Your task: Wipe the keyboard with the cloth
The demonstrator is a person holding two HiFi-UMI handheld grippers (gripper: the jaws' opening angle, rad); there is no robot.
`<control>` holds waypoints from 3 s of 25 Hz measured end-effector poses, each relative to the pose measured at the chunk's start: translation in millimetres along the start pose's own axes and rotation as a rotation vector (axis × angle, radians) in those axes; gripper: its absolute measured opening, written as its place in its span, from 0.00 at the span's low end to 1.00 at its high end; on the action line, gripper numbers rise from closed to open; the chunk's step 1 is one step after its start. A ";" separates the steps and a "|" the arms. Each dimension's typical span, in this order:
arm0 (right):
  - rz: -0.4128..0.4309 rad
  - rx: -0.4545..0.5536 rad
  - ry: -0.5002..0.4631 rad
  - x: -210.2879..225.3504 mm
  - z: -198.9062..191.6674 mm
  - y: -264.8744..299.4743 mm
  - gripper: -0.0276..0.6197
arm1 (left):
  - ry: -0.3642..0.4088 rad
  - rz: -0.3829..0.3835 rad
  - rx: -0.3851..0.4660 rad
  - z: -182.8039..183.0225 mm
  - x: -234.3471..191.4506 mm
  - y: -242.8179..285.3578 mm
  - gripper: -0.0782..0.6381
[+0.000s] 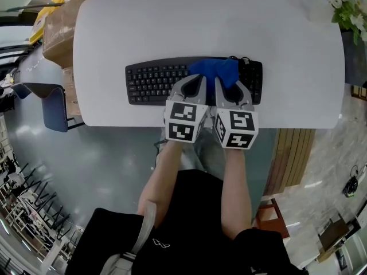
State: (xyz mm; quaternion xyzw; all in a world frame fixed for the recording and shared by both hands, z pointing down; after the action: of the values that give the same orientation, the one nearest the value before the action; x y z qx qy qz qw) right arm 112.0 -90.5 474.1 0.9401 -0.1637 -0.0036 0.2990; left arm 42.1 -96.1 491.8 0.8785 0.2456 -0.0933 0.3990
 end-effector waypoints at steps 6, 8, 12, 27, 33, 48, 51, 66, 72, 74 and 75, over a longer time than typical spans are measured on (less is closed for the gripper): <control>-0.026 0.013 0.031 24.3 -2.0 -11.5 0.16 | 0.020 -0.029 -0.013 -1.2 25.7 14.9 0.11; -0.036 0.012 0.019 29.9 -0.8 -14.2 0.16 | 0.024 -0.034 -0.014 -1.0 32.1 19.5 0.11; -0.058 0.000 0.015 48.5 -3.3 -21.5 0.16 | 0.028 -0.062 -0.021 -0.5 49.0 27.2 0.11; -0.205 0.005 0.039 102.8 -14.7 -58.6 0.16 | 0.083 -0.175 -0.047 -5.6 111.6 45.9 0.11; -0.310 0.043 0.076 118.9 -3.3 -84.2 0.16 | 0.046 -0.269 -0.077 -10.7 131.3 31.4 0.11; 0.100 0.215 0.013 -116.1 89.9 -20.9 0.16 | -0.195 0.037 0.185 22.3 -97.4 -117.9 0.11; 0.179 0.188 -0.014 -165.5 85.9 -1.9 0.16 | -0.234 0.104 0.230 19.8 -139.0 -148.4 0.11; 0.274 0.028 -0.042 -253.2 15.7 29.1 0.16 | -0.258 0.139 0.120 -44.9 -188.8 -163.3 0.11; 0.266 -0.001 -0.019 -228.7 1.8 29.6 0.16 | -0.223 0.143 0.070 -51.8 -170.7 -140.7 0.11; 0.259 0.000 -0.010 -219.6 -0.4 27.0 0.16 | -0.211 0.135 0.059 -52.1 -163.1 -135.6 0.11; 0.257 0.000 -0.007 -215.6 -1.3 25.1 0.16 | -0.208 0.134 0.057 -51.8 -159.8 -133.7 0.11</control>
State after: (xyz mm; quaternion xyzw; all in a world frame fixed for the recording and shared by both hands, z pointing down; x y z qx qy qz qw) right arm -99.6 -42.3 469.7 0.9114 -0.2836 0.0316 0.2964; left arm -164.9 -39.5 496.1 0.8896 0.1406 -0.1639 0.4025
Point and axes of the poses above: the fingertips, and each gripper's own axes: y forward along the fingers, x to its right, z out of its top, the point moved 2 cm from there along -y, backward along the fingers, and after that the axes turned 12 degrees about -y, right-handed, at the moved point
